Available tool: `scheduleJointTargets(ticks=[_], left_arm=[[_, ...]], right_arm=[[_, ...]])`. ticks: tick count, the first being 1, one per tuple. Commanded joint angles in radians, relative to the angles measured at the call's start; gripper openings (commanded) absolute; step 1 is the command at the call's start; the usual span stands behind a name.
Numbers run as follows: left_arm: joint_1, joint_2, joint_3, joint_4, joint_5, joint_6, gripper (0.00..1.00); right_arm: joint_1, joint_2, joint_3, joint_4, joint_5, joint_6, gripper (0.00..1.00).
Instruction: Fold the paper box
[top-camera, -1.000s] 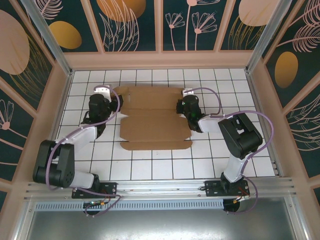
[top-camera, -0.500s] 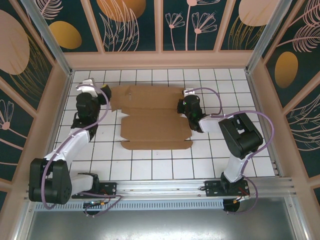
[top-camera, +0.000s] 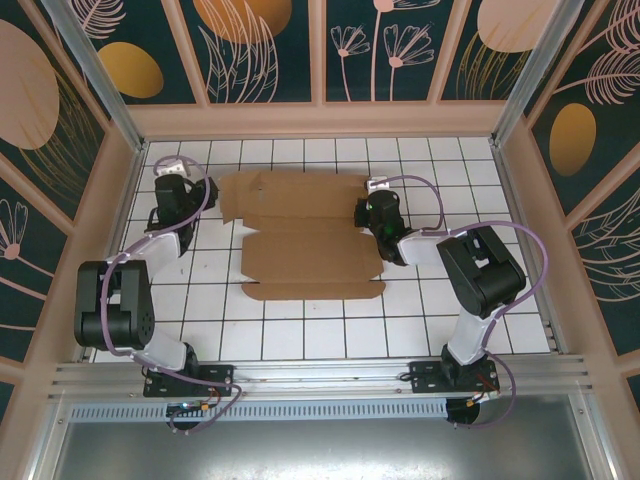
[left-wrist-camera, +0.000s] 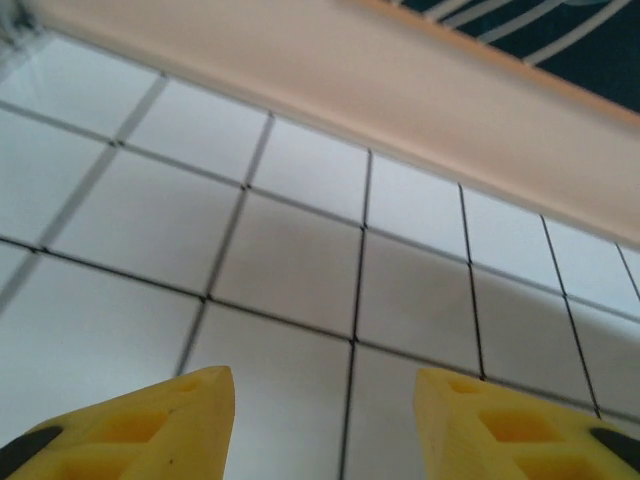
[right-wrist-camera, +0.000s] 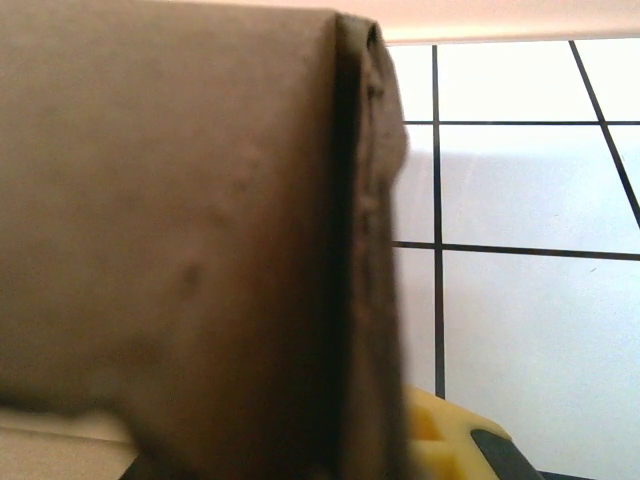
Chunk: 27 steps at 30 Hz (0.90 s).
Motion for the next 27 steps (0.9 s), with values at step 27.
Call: scheduleJointTargets(ticks=[27], left_arm=[[-0.1, 0.089, 0.007, 0.179, 0.556, 0.165, 0.49]], right_arm=[[-0.001, 0.057, -0.015, -0.139, -0.009, -0.002, 0.0]])
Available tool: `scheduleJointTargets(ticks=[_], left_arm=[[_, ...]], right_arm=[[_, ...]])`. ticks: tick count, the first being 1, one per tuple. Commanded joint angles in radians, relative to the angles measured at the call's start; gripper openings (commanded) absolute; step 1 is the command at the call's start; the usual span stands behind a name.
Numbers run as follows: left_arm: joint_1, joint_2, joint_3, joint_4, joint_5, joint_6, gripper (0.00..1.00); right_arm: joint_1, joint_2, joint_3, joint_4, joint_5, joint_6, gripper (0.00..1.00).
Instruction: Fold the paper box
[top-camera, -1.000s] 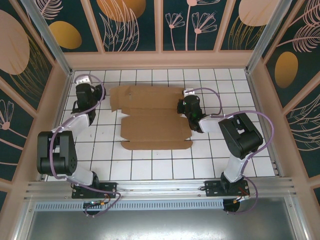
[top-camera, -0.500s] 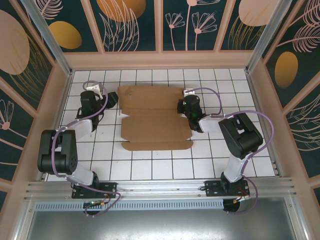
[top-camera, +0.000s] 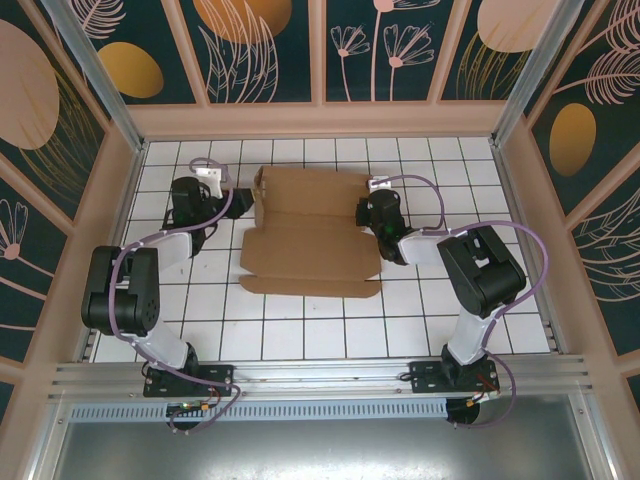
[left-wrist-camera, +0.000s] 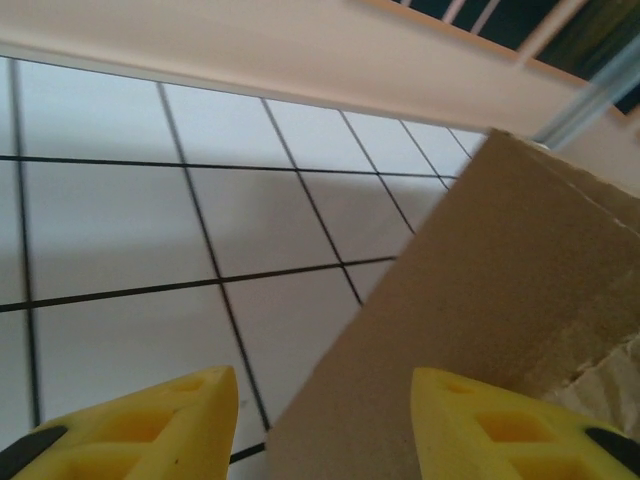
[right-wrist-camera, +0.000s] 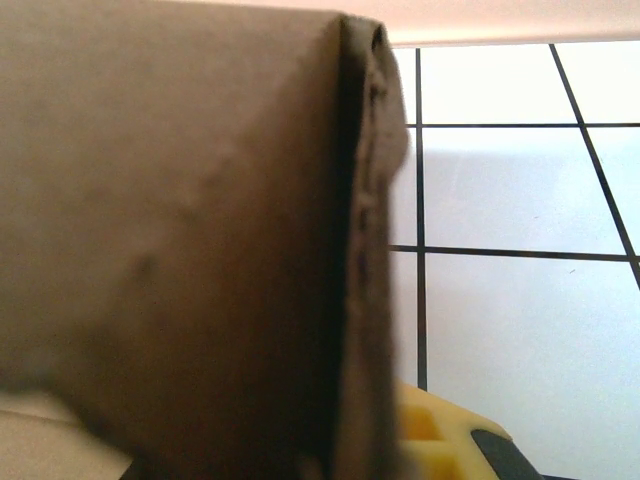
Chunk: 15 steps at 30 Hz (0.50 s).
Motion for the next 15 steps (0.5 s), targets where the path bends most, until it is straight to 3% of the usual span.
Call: scheduleJointTargets(ticks=[1, 10, 15], left_arm=[[-0.019, -0.007, -0.007, 0.061, 0.085, 0.06, 0.49], [-0.068, -0.032, -0.029, 0.05, 0.057, 0.094, 0.48], [-0.094, -0.09, -0.051, -0.013, -0.055, 0.137, 0.46]], right_arm=[[0.003, 0.056, -0.017, -0.135, -0.025, 0.0, 0.0], [0.004, 0.053, -0.018, -0.141, -0.016, 0.003, 0.0], [0.004, 0.053, -0.015, -0.15, 0.019, 0.013, 0.0]])
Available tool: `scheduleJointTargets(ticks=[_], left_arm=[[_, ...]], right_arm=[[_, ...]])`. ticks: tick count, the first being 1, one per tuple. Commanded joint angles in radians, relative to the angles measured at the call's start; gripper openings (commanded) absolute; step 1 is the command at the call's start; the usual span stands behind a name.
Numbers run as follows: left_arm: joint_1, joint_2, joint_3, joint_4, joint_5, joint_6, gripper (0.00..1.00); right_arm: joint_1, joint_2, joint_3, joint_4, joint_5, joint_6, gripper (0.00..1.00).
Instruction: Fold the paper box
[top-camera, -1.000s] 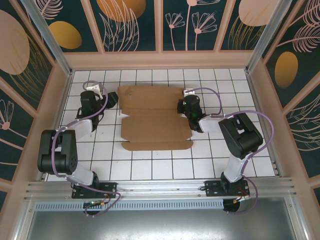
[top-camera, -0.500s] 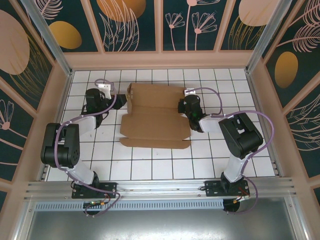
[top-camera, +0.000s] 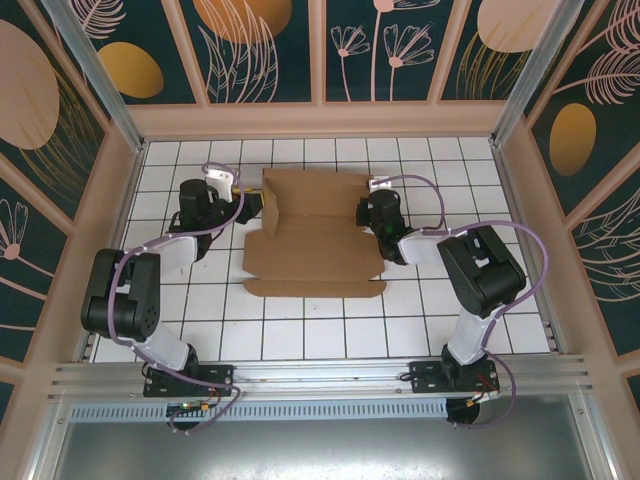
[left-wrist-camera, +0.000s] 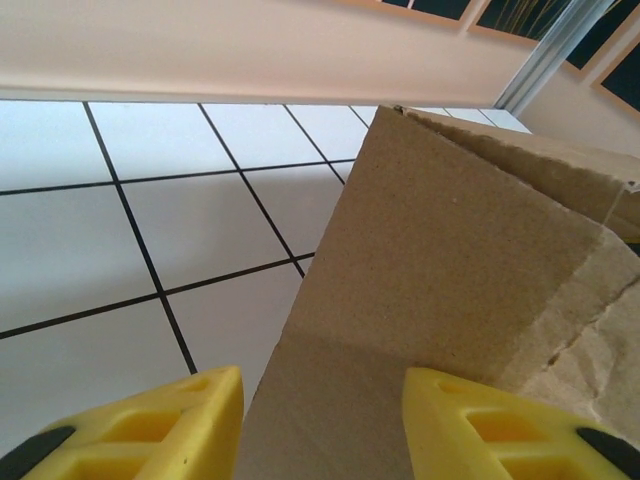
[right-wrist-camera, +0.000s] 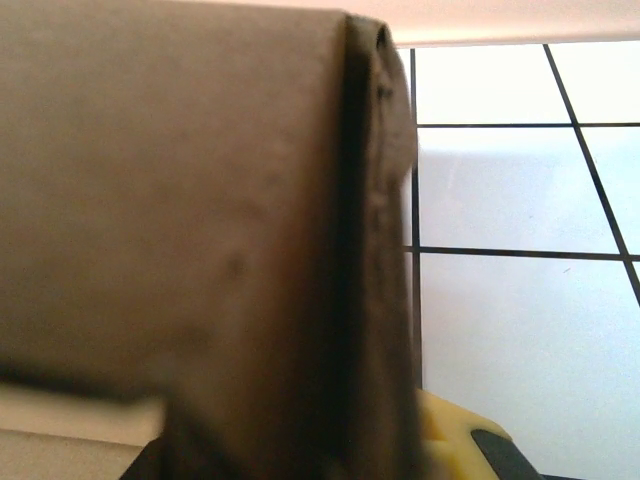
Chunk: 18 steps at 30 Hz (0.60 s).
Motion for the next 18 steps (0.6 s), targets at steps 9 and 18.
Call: scheduleJointTargets(ticks=[9, 18], left_arm=[[-0.041, -0.139, -0.068, -0.087, -0.135, 0.121, 0.44], [-0.044, -0.115, -0.057, -0.101, 0.025, 0.328, 0.44]], right_arm=[[-0.021, 0.052, 0.019, -0.167, 0.038, 0.019, 0.0], [-0.025, 0.019, -0.029, -0.057, -0.015, -0.023, 0.0]])
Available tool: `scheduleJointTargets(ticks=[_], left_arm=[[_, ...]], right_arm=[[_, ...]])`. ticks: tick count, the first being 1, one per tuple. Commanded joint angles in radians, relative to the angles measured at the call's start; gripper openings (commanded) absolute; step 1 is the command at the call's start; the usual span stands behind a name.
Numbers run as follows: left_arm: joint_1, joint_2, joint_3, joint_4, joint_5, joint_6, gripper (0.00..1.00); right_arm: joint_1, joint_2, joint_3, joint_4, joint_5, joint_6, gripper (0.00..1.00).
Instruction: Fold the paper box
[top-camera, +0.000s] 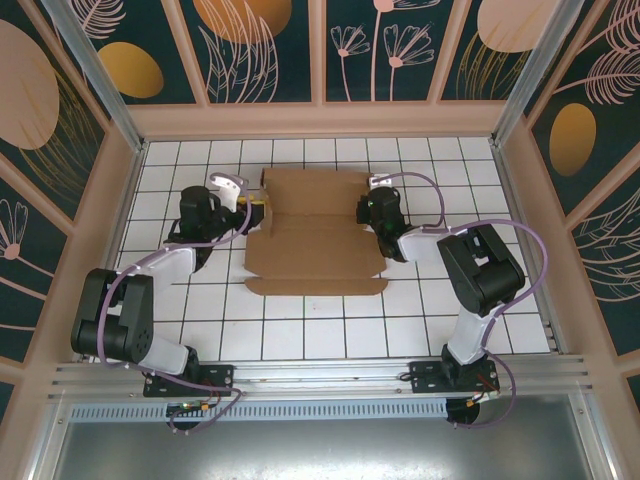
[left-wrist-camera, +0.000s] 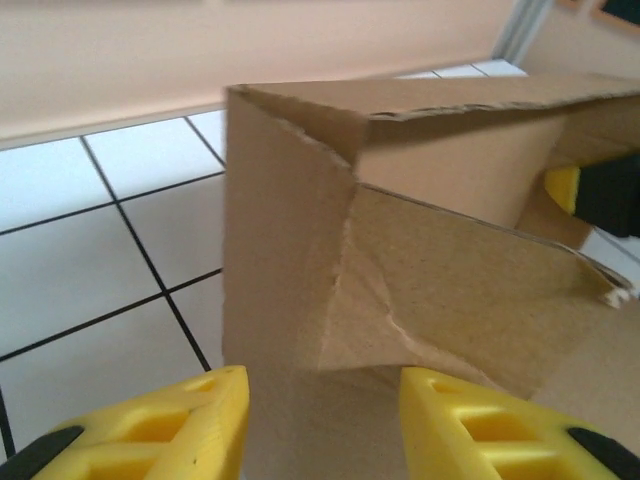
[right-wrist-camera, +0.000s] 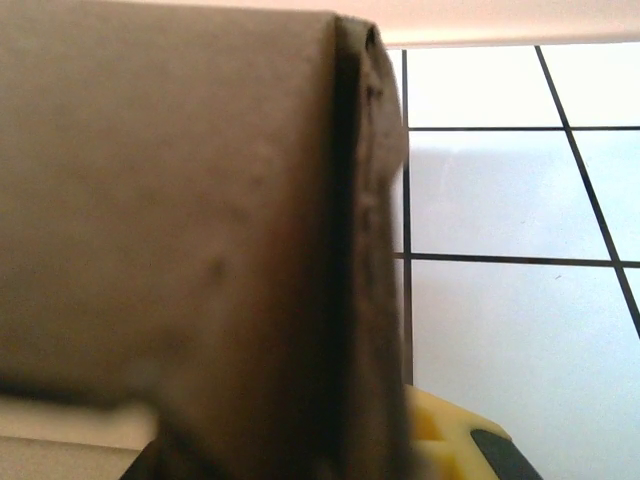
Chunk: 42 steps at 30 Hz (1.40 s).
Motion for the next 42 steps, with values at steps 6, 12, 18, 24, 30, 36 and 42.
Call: scheduleJointTargets(ticks=[6, 12, 18, 24, 30, 36, 42], left_arm=[[-0.006, 0.094, 0.126, -0.107, 0.015, 0.18, 0.44], [-0.007, 0.129, 0.148, -0.106, -0.028, 0.211, 0.48], [-0.007, 0.168, 0.174, -0.103, -0.034, 0.225, 0.52], [-0.006, 0.263, 0.273, -0.212, -0.077, 0.204, 0.56], [-0.009, 0.282, 0.321, -0.245, -0.121, 0.172, 0.42], [-0.043, 0.257, 0.286, -0.253, -0.272, 0.165, 0.33], [-0.075, 0.18, 0.198, -0.222, -0.44, 0.082, 0.33]], right_arm=[[-0.012, -0.008, -0.07, -0.007, -0.073, -0.031, 0.0], [0.006, -0.028, -0.116, 0.057, -0.084, -0.06, 0.0], [0.019, -0.053, -0.15, 0.114, -0.105, -0.078, 0.0], [0.027, -0.072, -0.167, 0.133, -0.119, -0.087, 0.0], [0.044, -0.072, -0.167, 0.128, -0.106, -0.088, 0.0], [0.071, -0.055, -0.144, 0.078, -0.063, -0.074, 0.0], [0.079, -0.058, -0.153, 0.052, -0.025, -0.037, 0.0]])
